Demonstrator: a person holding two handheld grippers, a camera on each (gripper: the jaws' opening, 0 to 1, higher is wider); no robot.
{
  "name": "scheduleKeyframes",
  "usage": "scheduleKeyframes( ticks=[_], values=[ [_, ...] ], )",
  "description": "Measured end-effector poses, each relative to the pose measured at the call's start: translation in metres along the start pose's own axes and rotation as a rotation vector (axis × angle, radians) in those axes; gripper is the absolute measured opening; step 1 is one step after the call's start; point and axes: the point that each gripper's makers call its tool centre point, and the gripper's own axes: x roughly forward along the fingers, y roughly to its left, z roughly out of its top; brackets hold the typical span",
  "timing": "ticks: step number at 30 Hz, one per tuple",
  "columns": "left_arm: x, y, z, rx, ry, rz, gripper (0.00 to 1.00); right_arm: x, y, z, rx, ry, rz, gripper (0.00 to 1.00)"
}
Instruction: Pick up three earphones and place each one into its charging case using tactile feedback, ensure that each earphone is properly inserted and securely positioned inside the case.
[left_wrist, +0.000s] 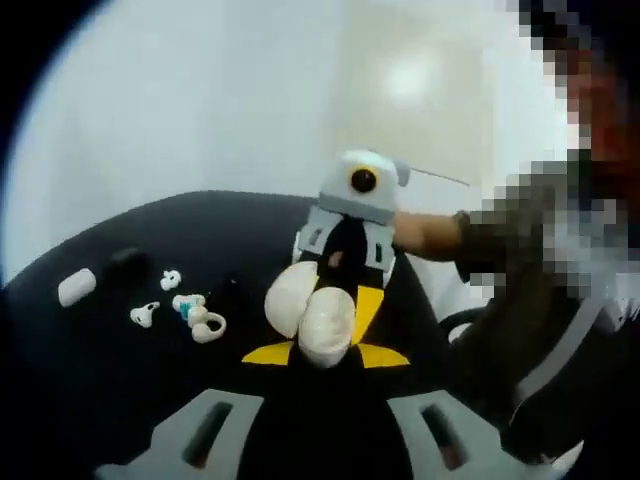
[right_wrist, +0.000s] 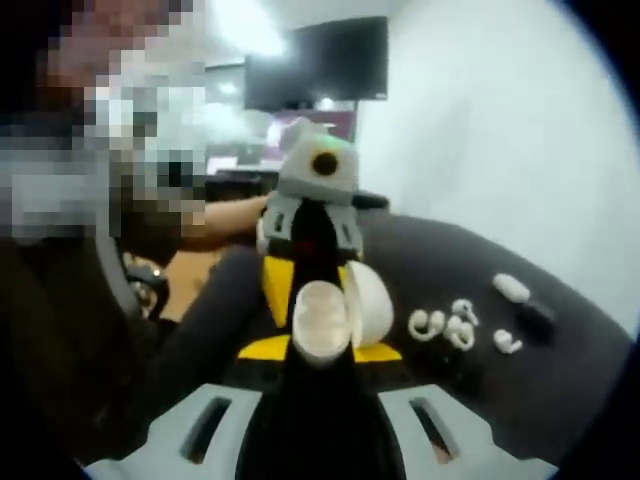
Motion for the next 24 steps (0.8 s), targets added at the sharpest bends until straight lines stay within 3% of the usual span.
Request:
scheduleKeyframes(
  ticks=[11,17,18,22,24],
  values=[
    [-0.001,0.004,-0.001,0.033,0.008,-0.005,0.17,-0.005,-0.004,-0.002,0.032,0.016,0.000,0.26],
    [-0.002,0.008,0.000,0.066,0.017,0.007,0.16,-0.043,-0.015,-0.002,0.060,0.033,-0.044,0.27],
    [-0.002,0.008,0.000,0.078,0.018,0.009,0.16,-0.053,-0.018,0.002,0.051,0.021,-0.057,0.26],
    [-0.002,0.005,0.000,0.114,0.025,0.004,0.16,-0.085,-0.044,0.046,0.071,-0.142,-0.155,0.23],
    [-0.001,0.003,0.000,0.123,0.027,0.001,0.16,-0.090,-0.061,0.059,0.044,-0.152,-0.225,0.17]
  ],
)
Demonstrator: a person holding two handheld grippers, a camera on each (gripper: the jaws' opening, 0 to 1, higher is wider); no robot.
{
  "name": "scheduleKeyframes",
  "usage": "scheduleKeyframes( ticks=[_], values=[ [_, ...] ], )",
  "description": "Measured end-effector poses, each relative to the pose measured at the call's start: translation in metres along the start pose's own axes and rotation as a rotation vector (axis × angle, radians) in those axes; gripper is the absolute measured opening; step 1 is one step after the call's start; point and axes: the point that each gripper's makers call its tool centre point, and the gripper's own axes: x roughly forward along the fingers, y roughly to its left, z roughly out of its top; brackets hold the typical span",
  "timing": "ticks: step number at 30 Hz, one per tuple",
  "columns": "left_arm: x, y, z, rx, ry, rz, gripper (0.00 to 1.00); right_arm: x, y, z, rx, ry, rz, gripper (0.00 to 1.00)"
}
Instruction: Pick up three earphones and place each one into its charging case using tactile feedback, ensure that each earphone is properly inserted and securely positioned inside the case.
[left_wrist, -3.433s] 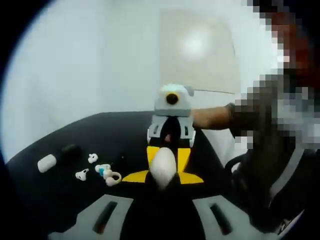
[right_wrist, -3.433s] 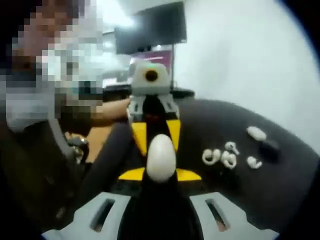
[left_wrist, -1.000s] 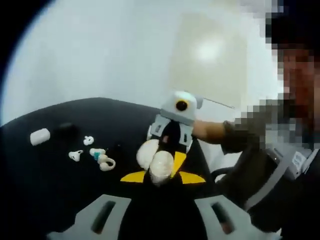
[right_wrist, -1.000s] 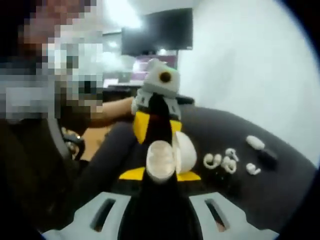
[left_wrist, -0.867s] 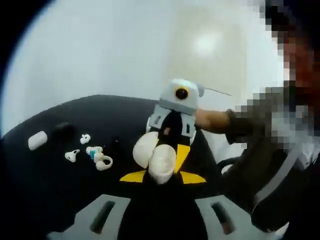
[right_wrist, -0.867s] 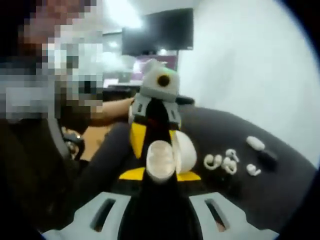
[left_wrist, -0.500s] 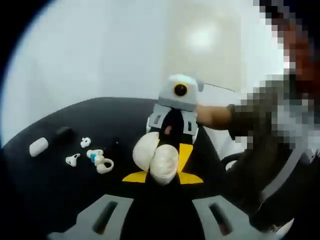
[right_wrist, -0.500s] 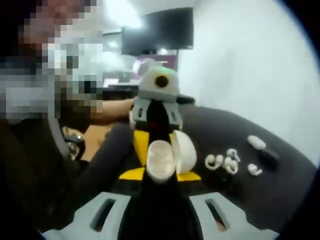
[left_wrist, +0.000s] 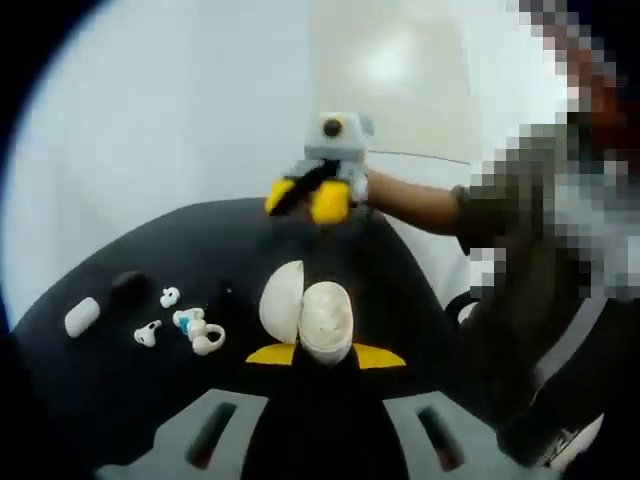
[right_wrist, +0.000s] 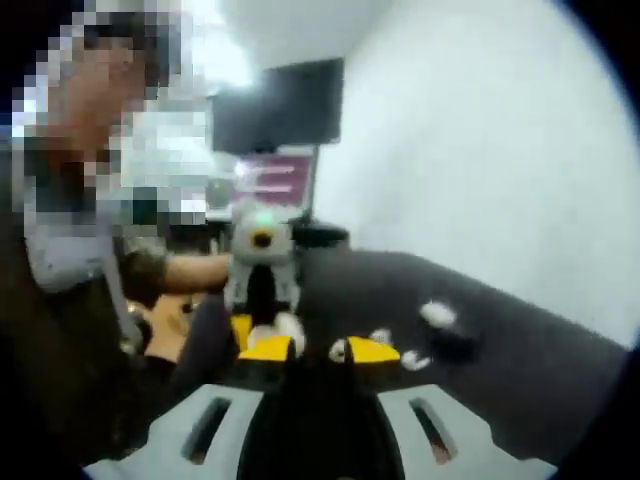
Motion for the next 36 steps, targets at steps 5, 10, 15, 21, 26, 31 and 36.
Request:
scheduleKeyframes(
  ticks=[5,10,15,21,26,31,36],
  values=[
    [0.000,-0.001,0.000,-0.004,0.003,0.000,0.16,0.027,-0.025,-0.020,-0.071,0.238,-0.070,0.13],
    [0.000,-0.001,-0.001,-0.009,0.000,0.002,0.16,0.057,-0.020,-0.049,-0.153,0.445,0.029,0.12],
    [-0.001,-0.001,-0.001,0.002,0.002,0.007,0.16,0.073,-0.017,-0.056,-0.173,0.540,0.106,0.10],
    [-0.001,-0.001,0.000,0.007,0.002,0.007,0.16,0.079,-0.028,-0.067,-0.197,0.612,0.122,0.10],
    [0.000,-0.001,0.000,0.008,0.003,0.005,0.16,0.080,-0.043,-0.066,-0.161,0.596,0.076,0.10],
    [0.001,-0.001,0.000,0.013,0.003,0.005,0.16,0.076,-0.047,-0.088,0.171,0.649,0.041,0.10],
    [0.001,-0.002,0.001,0.016,0.002,0.005,0.16,0.078,-0.048,-0.089,0.398,0.581,-0.018,0.10]
  ],
)
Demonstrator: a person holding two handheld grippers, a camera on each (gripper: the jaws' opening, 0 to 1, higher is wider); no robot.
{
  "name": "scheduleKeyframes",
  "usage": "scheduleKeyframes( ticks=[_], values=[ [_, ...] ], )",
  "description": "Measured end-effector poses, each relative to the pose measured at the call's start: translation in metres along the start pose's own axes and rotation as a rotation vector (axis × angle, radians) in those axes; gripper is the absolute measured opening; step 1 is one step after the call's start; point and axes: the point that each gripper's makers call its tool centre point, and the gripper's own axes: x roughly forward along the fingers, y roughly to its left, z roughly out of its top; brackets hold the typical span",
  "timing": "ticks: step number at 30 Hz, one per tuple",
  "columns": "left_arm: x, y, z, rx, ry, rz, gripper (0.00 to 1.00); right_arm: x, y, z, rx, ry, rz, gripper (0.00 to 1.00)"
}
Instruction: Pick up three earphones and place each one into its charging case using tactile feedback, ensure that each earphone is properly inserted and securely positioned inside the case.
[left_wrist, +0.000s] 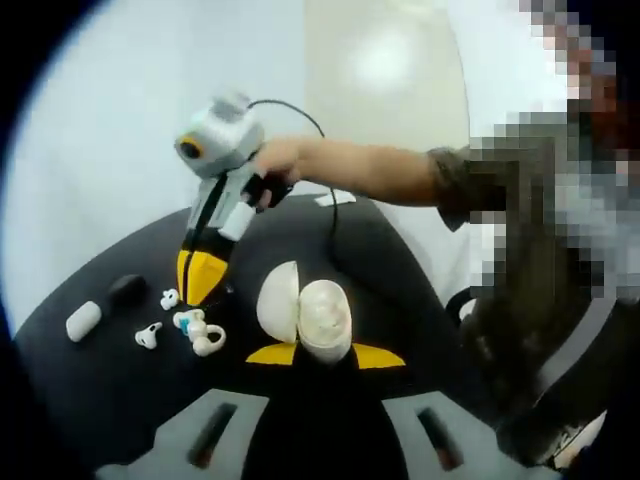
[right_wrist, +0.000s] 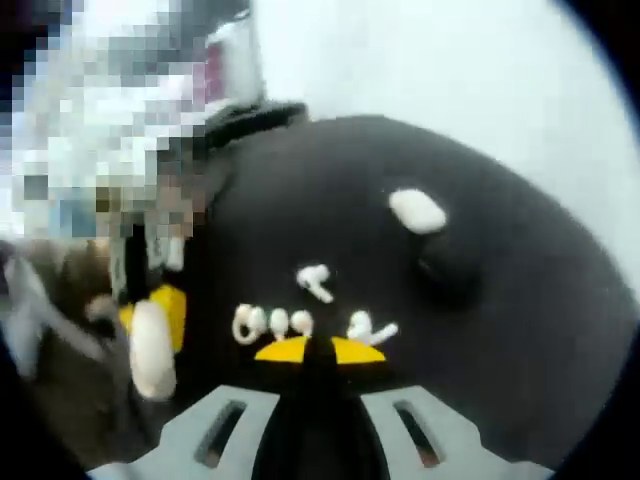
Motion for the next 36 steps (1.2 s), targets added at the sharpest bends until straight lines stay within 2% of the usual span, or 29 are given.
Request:
scheduleKeyframes(
  ticks=[3,10,12,19,21,24,28,31,32,34,36],
  values=[
    [0.000,0.000,0.000,0.002,0.000,-0.001,0.16,0.001,-0.001,-0.001,0.091,0.005,0.008,0.10],
    [0.000,0.000,0.000,0.001,-0.001,-0.001,0.16,0.010,0.008,-0.003,0.130,0.044,-0.004,0.10],
    [0.000,0.000,0.000,0.001,-0.001,-0.001,0.16,0.013,0.012,-0.008,0.066,0.060,-0.046,0.09],
    [-0.001,0.000,-0.001,-0.002,-0.004,-0.004,0.16,0.011,0.013,0.000,-0.178,0.043,-0.124,0.05],
    [-0.001,0.000,-0.001,-0.005,-0.005,-0.004,0.16,0.005,0.008,0.010,-0.244,-0.006,-0.174,0.05],
    [-0.001,0.001,-0.001,-0.017,-0.006,-0.006,0.16,-0.016,0.010,0.033,-0.383,-0.111,-0.265,0.05],
    [-0.001,0.002,-0.002,-0.028,-0.007,-0.008,0.16,-0.042,0.033,0.050,-0.538,-0.200,-0.310,0.05],
    [-0.001,0.002,-0.002,-0.036,-0.008,-0.010,0.16,-0.058,0.059,0.055,-0.657,-0.242,-0.325,0.05],
    [-0.001,0.003,-0.002,-0.038,-0.008,-0.010,0.16,-0.063,0.074,0.056,-0.736,-0.258,-0.329,0.05],
    [-0.001,0.003,-0.002,-0.046,-0.009,-0.010,0.16,-0.070,0.093,0.056,-0.831,-0.277,-0.353,0.05],
    [-0.001,0.004,-0.002,-0.057,-0.012,-0.010,0.16,-0.072,0.111,0.049,-0.938,-0.250,-0.362,0.05]
  ],
)
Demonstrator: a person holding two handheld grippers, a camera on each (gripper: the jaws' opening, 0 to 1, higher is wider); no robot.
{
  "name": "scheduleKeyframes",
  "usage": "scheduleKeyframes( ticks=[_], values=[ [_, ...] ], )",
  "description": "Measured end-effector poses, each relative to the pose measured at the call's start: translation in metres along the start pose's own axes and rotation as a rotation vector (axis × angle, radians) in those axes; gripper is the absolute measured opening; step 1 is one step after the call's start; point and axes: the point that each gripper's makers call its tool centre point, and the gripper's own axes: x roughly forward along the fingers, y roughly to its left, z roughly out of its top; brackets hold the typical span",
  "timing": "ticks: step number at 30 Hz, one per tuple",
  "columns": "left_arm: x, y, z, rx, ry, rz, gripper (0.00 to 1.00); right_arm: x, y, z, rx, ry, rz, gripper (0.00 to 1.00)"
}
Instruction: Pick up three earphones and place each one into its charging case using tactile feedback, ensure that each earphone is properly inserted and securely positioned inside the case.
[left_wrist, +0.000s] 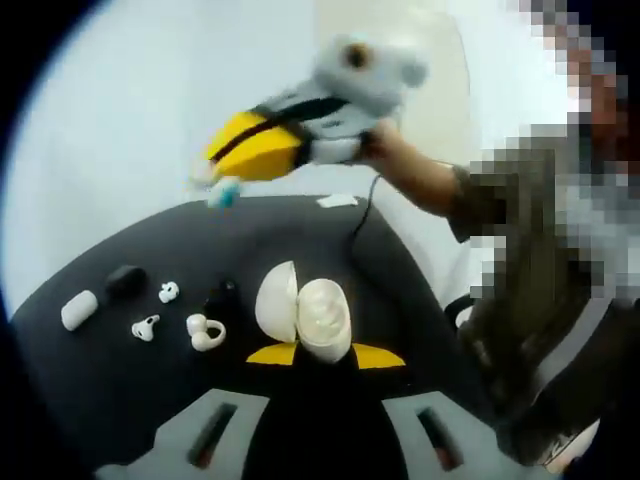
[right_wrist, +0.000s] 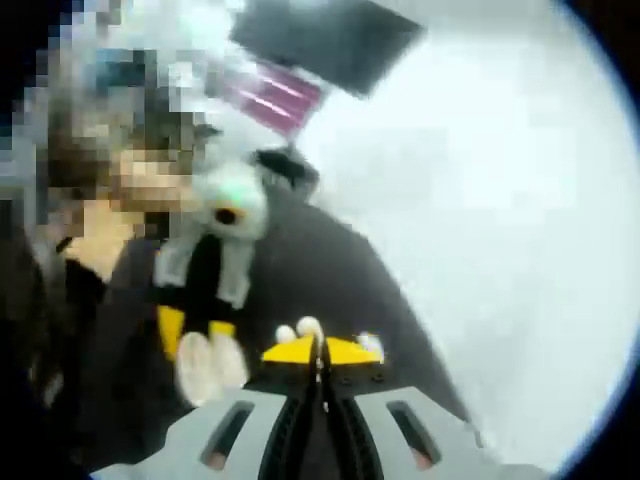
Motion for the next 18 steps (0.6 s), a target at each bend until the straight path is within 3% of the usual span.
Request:
scheduleKeyframes(
  ticks=[4,8,12,18],
  values=[
    [0.000,0.000,0.000,-0.001,0.001,0.004,0.16,-0.004,0.031,0.004,-0.181,0.050,0.047,0.05],
    [0.000,0.001,-0.001,-0.002,0.001,0.004,0.16,0.002,0.050,-0.014,-0.385,0.160,0.056,0.05],
    [0.000,0.001,-0.001,0.000,0.000,0.006,0.16,0.010,0.064,-0.020,-0.498,0.199,0.088,0.05],
    [-0.001,0.001,-0.001,0.002,0.000,0.007,0.16,0.016,0.063,-0.019,-0.630,0.233,0.096,0.05]
  ],
)
